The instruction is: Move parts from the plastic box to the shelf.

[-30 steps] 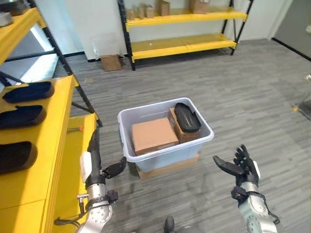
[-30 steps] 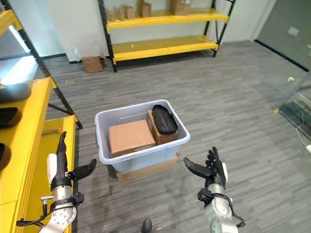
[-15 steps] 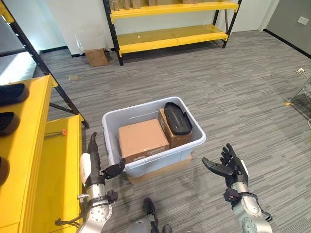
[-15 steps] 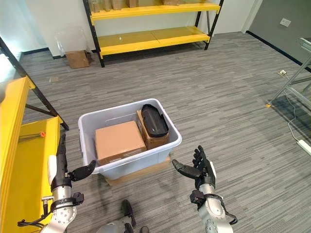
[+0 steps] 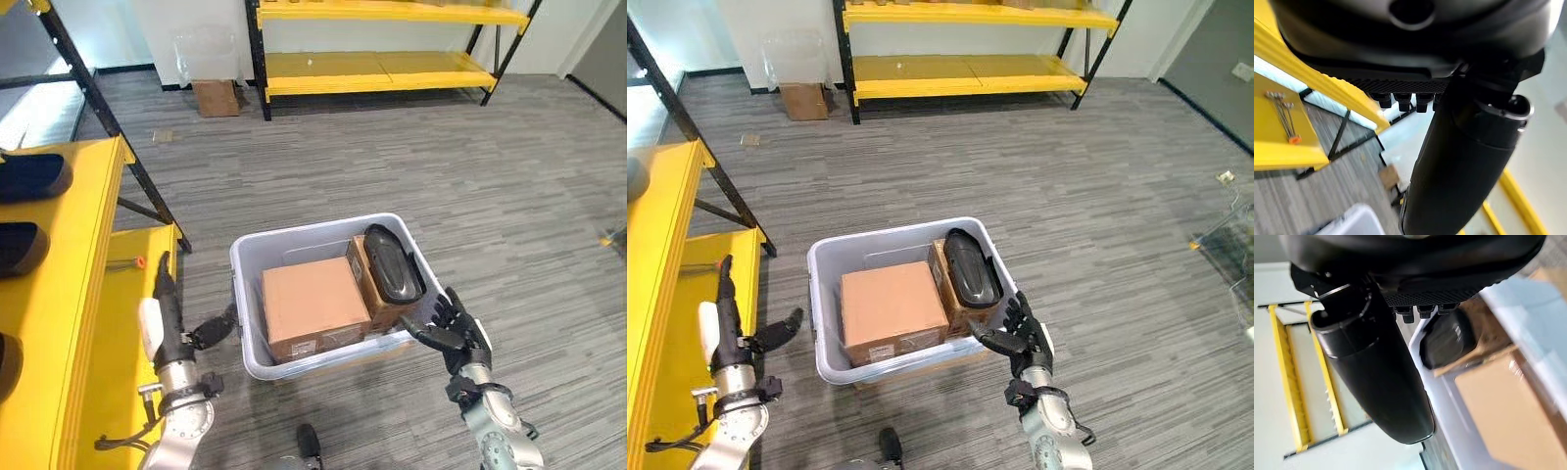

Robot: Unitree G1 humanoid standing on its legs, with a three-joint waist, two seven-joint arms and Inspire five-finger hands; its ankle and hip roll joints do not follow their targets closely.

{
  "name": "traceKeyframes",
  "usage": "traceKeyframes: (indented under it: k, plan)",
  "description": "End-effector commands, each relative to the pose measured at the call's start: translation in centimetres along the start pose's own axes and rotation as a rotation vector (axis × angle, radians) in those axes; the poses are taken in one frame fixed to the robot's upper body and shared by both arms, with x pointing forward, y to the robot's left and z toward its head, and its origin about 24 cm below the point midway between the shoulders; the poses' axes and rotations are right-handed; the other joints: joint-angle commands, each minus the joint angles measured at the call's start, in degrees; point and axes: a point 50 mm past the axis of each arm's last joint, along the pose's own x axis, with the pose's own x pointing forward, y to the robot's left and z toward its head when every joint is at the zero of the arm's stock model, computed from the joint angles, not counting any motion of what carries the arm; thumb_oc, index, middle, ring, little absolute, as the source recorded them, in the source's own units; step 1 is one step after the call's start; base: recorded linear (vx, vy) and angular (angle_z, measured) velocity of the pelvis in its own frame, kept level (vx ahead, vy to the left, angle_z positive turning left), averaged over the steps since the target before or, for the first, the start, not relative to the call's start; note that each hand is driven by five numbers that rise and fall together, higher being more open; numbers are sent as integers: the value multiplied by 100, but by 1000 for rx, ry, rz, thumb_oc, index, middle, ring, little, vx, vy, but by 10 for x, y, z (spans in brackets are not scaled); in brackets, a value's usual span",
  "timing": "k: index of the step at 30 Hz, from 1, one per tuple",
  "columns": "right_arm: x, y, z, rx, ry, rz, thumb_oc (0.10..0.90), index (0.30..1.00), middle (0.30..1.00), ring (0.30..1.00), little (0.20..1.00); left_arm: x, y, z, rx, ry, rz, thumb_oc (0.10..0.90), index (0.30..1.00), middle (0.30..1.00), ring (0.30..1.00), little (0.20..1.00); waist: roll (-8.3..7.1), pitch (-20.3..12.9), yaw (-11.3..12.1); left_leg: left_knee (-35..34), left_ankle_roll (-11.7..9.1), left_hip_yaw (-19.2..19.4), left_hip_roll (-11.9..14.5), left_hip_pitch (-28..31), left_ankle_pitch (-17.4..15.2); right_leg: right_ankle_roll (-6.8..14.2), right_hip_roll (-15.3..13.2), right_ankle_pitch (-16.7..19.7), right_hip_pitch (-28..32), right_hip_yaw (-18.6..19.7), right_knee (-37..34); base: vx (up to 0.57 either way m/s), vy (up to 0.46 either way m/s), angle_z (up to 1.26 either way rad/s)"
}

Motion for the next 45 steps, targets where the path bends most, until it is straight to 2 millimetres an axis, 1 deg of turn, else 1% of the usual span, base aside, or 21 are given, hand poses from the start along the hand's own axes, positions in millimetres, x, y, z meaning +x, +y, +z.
traceKeyframes:
  k: [1, 3, 5, 6, 7, 8, 9, 12, 14, 16, 17, 19, 24, 28, 30, 34, 36, 40, 41, 42, 45]
  plan:
    - [14, 11, 40, 51, -222, 30, 900, 1000, 1000, 1000, 1000, 18, 16, 30, -39, -195, 69, 900, 1000, 1000, 1000, 1000, 35, -287, 10, -87, -311, -26, 358, -160, -414, -66, -38, 1538, 283, 46, -1632, 25, -159, 41]
    - [14, 6, 46, 68, -261, 19, 900, 1000, 1000, 1000, 1000, 23, 15, 30, -90, -154, 39, 900, 1000, 1000, 1000, 1000, 92, -212, -26, -87, -441, -383, 488, -56, -382, -179, -190, 1567, 324, 305, -2438, 65, -268, 45]
    - [13, 3, 48, 78, -271, 11, 900, 1000, 1000, 1000, 1000, 23, 12, 29, -121, -133, 26, 900, 1000, 1000, 1000, 1000, 85, -180, -78, -87, -489, -607, 512, -14, -392, -136, -318, 1771, 349, 581, -3011, 146, -352, 70]
    - [10, -1, 51, 80, -290, -14, 900, 1000, 1000, 1000, 1000, 20, 9, 32, -128, -151, -18, 900, 1000, 1000, 1000, 1000, 48, -150, -162, -87, -615, -1030, 680, 129, -473, 42, -752, 2623, 178, 1225, -4043, 205, -562, 71]
    - [11, -3, 52, 81, -289, -21, 900, 1000, 1000, 1000, 1000, 17, 12, 36, -104, -184, -9, 900, 1000, 1000, 1000, 1000, 76, -107, -165, -87, -682, -1112, 841, 216, -493, 87, -862, 2807, -13, 1335, -4144, 186, -504, 72]
    - [11, -3, 52, 81, -289, -21, 900, 1000, 1000, 1000, 1000, 17, 12, 36, -104, -184, -9, 900, 1000, 1000, 1000, 1000, 85, -106, -164, -87, -687, -1114, 853, 223, -501, 84, -851, 2804, -5, 1329, -4146, 104, -424, 75]
    - [10, -6, 54, 73, -292, -11, 900, 1000, 1000, 1000, 1000, 11, 19, 38, -90, -218, 19, 900, 1000, 1000, 1000, 1000, 88, -109, -134, -87, -822, -1188, 1053, 262, -502, 119, -789, 2607, 23, 1213, -4442, 90, -401, 80]
    - [7, -5, 59, 48, -306, 36, 900, 1000, 1000, 1000, 1000, 7, 25, 41, -88, -227, 33, 900, 1000, 1000, 1000, 1000, -23, -201, -62, -87, -954, -1253, 1156, 153, -483, 157, -713, 2408, 261, 1125, -4661, 87, -415, 39]
    - [5, 2, 60, 63, -305, 152, 900, 1000, 1000, 1000, 1000, 10, 25, 40, -107, -208, 18, 900, 1000, 1000, 1000, 1000, -127, -262, -35, -87, -1027, -1241, 1222, 87, -406, 164, -652, 2309, 514, 1049, -4661, 91, -473, 13]
    - [5, 8, 57, 122, -269, 238, 900, 1000, 1000, 1000, 1000, 12, 25, 39, -174, -176, 13, 900, 1000, 1000, 1000, 1000, -158, -287, -12, -87, -1165, -1141, 1371, 58, -300, 87, -606, 2192, 613, 869, -4661, 34, -317, 22]
    - [5, 7, 54, 160, -240, 279, 900, 1000, 1000, 1000, 1000, 12, 25, 32, -336, -60, -1, 900, 1000, 1000, 1000, 1000, -137, -293, 10, -87, -1285, -1103, 1491, 20, -218, -14, -560, 2047, 695, 764, -4661, 36, -218, 4]
    - [6, 5, 52, 127, -203, 267, 900, 1000, 1000, 1000, 1000, 3, 17, 27, -368, -26, -9, 900, 1000, 1000, 1000, 1000, -120, -330, 34, -87, -1443, -940, 1752, 15, -20, -152, -504, 1871, 833, 543, -4660, 41, -209, -7]
    - [7, -12, 60, 83, -205, 205, 900, 1000, 1000, 1000, 1000, 1, 22, 31, -350, -57, 37, 900, 1000, 1000, 1000, 1000, 35, -300, -14, -87, -1480, -759, 1885, 153, 136, -238, -525, 1805, 894, 567, -4661, 7, 3, -10]
    - [1, -26, 52, 4, -180, 62, 900, 1000, 1000, 1000, 1000, 3, 26, 12, -435, 103, 95, 900, 1000, 1000, 1000, 1000, 97, -435, -240, -87, -1488, -608, 1839, 305, -15, -134, -588, 1846, 852, 738, -4661, 45, 39, -37]
    - [1, -33, 52, -33, -188, -3, 900, 1000, 1000, 1000, 1000, 1, 26, 9, -396, 105, 90, 900, 1000, 1000, 1000, 1000, 78, -476, -331, -87, -1468, -514, 1860, 406, -89, -107, -595, 1875, 838, 817, -4661, 84, -11, -22]
    - [-7, -46, 84, -300, -330, -95, 900, 1000, 1000, 1000, 1000, 0, 34, 8, -352, 111, 75, 900, 1000, 1000, 1000, 1000, 3, -488, -430, -87, -1426, -354, 1907, 518, -215, -61, -536, 1881, 817, 925, -4661, 58, -89, -14]
    - [-11, -50, 115, -641, -452, -168, 900, 1000, 1000, 1000, 1000, 0, 36, 7, -341, 105, 32, 900, 1000, 1000, 1000, 1000, -33, -473, -459, -87, -1405, -310, 1912, 522, -260, -46, -493, 1890, 781, 965, -4661, 36, -149, -5]
    - [-13, -57, 151, -1017, -565, -247, 900, 1000, 1000, 1000, 1000, 4, 37, 7, -336, 95, -64, 900, 1000, 1000, 1000, 1000, -88, -446, -460, -87, -1393, -290, 1913, 523, -280, -22, -435, 1924, 755, 1016, -4661, 68, -126, -7]
    - [-13, -57, 157, -1059, -581, -249, 900, 1000, 1000, 1000, 1000, 6, 38, 8, -332, 85, -70, 900, 1000, 1000, 1000, 1000, -101, -434, -463, -87, -1392, -287, 1919, 515, -280, -20, -427, 1927, 743, 1019, -4661, 51, -227, -1]
    - [-14, -55, 173, -1172, -654, -268, 900, 1000, 1000, 1000, 1000, 11, 38, 13, -317, 50, -111, 900, 1000, 1000, 1000, 1000, -136, -384, -463, -87, -1394, -272, 1948, 476, -277, -14, -399, 1948, 681, 1021, -4661, -22, -192, -4]
    - [-15, -39, 212, -1321, -814, -291, 900, 1000, 1000, 1000, 1000, 24, 37, 28, -323, -9, -157, 900, 1000, 1000, 1000, 1000, -162, -253, -472, -87, -1414, -256, 2022, 296, -251, -18, -338, 1986, 450, 1052, -4661, -96, -183, -5]
